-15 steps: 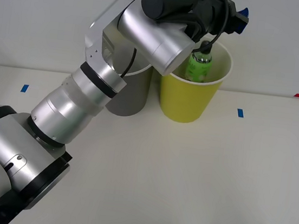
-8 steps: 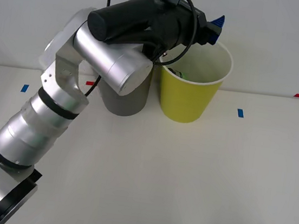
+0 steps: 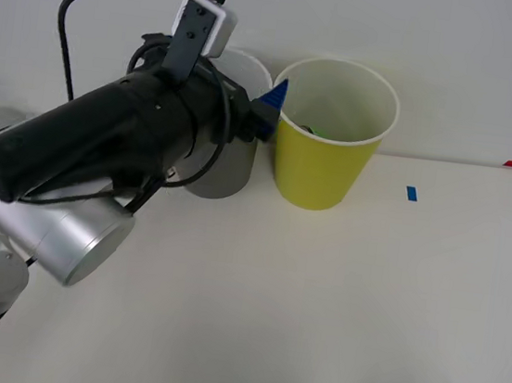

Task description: Put cans in the gray bin and PET bottles in the light green bin.

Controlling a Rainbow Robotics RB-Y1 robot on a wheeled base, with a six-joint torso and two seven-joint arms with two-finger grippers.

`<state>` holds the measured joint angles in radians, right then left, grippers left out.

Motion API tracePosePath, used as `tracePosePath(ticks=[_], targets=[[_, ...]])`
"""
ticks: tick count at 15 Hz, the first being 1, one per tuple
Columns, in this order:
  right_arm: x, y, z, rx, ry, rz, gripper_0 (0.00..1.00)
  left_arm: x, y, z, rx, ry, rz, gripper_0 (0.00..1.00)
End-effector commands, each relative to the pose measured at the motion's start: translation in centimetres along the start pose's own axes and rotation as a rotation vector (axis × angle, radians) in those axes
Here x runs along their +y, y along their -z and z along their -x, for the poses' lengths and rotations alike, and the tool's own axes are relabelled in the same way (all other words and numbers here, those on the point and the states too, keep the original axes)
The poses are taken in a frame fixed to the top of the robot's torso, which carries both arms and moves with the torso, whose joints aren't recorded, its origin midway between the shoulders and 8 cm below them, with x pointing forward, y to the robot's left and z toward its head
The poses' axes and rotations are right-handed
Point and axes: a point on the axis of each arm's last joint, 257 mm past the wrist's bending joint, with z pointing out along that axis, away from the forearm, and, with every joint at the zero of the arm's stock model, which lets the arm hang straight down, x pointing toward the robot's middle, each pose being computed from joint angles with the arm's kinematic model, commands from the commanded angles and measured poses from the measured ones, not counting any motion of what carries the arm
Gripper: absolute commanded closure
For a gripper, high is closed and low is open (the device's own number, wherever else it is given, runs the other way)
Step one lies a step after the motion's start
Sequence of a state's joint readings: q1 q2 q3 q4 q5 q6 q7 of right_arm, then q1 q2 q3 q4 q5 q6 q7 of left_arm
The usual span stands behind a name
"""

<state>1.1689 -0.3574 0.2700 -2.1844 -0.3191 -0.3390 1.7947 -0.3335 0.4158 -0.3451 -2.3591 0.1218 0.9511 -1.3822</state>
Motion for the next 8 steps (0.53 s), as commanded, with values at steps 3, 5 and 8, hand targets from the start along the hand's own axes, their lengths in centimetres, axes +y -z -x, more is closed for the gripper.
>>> tracePosePath(ticks=[3, 5, 8], targets=[[0.0, 0.0, 0.0, 0.0, 0.0, 0.0, 0.0, 1.7, 6.5, -5.0, 0.05, 0.026, 0.048, 0.0], [0.0, 0.0, 0.0, 0.0, 0.0, 0.0, 0.0, 2.0, 7.7, -6.8, 0.053, 0.028, 0.062, 0.0], [0.0, 0.0, 0.0, 0.0, 0.0, 0.0, 0.0, 2.8, 9.7, -10.0, 0.093, 0.002, 0.095, 0.0]])
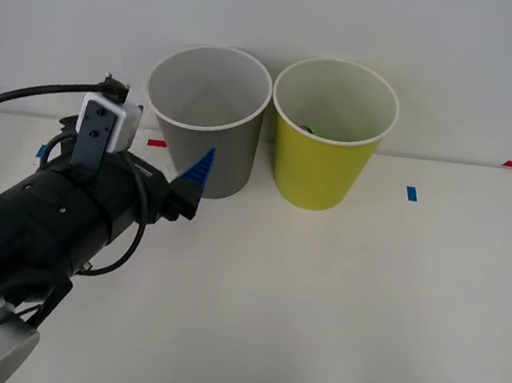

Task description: Put cans in the gray bin and PET bottles in the light green bin.

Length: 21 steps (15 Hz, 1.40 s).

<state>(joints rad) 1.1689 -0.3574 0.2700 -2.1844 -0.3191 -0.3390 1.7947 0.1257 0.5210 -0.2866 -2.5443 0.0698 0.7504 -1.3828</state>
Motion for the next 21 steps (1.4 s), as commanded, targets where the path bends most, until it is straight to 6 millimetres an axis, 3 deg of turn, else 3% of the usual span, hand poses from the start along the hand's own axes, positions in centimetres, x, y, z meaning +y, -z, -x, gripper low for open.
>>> tracePosePath(ticks=[1, 9, 12, 14, 21], targets=[[0.0, 0.0, 0.0, 0.0, 0.0, 0.0, 0.0, 1.2, 1.7, -3.2, 0.042, -0.033, 0.032, 0.0], [0.0, 0.0, 0.0, 0.0, 0.0, 0.0, 0.0, 8.6, 6.2, -9.0, 0.149, -0.04, 0.259, 0.0], [0.0, 0.0, 0.0, 0.0, 0.0, 0.0, 0.0, 8.8, 6.2, -13.1, 0.019, -0.009, 0.242, 0.0], [0.0, 0.0, 0.0, 0.0, 0.0, 0.0, 0.0, 8.4, 7.3, -15.3, -0.008, 0.026, 0.237, 0.0], [0.0, 0.0, 0.0, 0.0, 0.0, 0.0, 0.0, 5.6, 15.2, -20.3, 0.029, 0.173, 0.237, 0.0]])
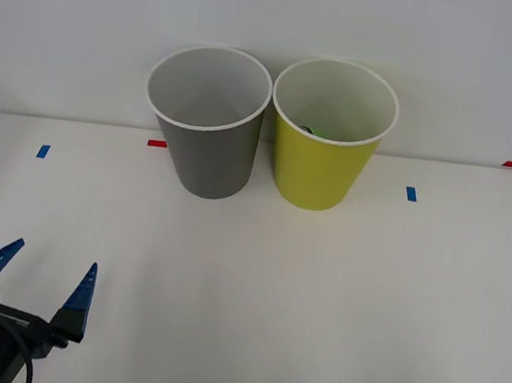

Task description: Put cans in the gray bin and PET bottles in the light green bin.

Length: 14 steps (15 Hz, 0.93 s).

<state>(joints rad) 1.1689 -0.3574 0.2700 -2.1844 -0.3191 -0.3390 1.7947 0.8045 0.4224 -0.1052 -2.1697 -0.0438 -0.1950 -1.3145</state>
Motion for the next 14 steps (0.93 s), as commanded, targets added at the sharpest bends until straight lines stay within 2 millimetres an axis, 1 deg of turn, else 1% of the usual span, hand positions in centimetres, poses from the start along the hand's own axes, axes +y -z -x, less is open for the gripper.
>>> tracePosePath(ticks=[1, 3, 5, 12, 14], targets=[[0.0, 0.0, 0.0, 0.0, 0.0, 0.0, 0.0, 0.0, 2.6, -2.8, 0.012, 0.065, 0.001, 0.0], [0.0, 0.0, 0.0, 0.0, 0.0, 0.0, 0.0, -0.1, 3.6, -4.9, 0.017, 0.075, -0.001, 0.0], [0.0, 0.0, 0.0, 0.0, 0.0, 0.0, 0.0, -0.3, 4.7, -6.2, 0.031, 0.056, 0.001, 0.0], [0.0, 0.0, 0.0, 0.0, 0.0, 0.0, 0.0, 0.0, 9.6, -9.7, 0.163, 0.079, 0.047, 0.0], [0.0, 0.0, 0.0, 0.0, 0.0, 0.0, 0.0, -0.1, 10.3, -10.5, 0.193, 0.075, 0.051, 0.0]])
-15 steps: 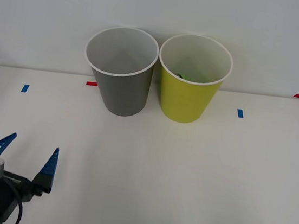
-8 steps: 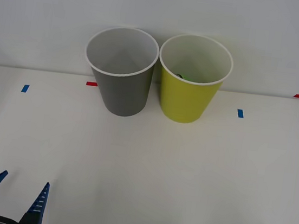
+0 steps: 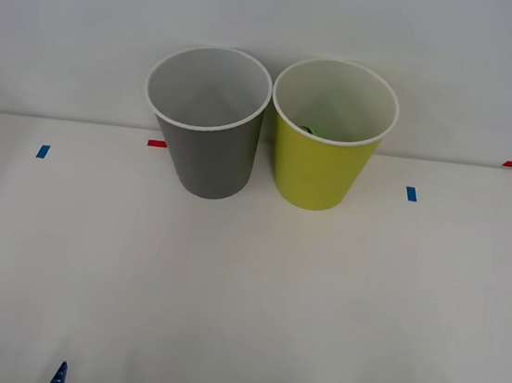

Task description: Put cans in the gray bin and PET bottles in the light green bin.

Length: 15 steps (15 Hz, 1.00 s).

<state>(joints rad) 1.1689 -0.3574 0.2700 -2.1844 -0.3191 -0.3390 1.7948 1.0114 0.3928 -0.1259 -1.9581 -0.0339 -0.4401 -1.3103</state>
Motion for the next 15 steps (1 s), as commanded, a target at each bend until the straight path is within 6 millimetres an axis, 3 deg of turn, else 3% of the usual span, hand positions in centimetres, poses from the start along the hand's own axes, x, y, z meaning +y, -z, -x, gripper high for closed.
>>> tracePosePath(ticks=[1, 15], targets=[[0.0, 0.0, 0.0, 0.0, 0.0, 0.0, 0.0, -0.02, 0.58, -1.41, 0.052, -0.006, 0.008, 0.0], [0.0, 0.0, 0.0, 0.0, 0.0, 0.0, 0.0, -0.32, 0.48, -1.4, 0.047, 0.008, 0.017, 0.0]])
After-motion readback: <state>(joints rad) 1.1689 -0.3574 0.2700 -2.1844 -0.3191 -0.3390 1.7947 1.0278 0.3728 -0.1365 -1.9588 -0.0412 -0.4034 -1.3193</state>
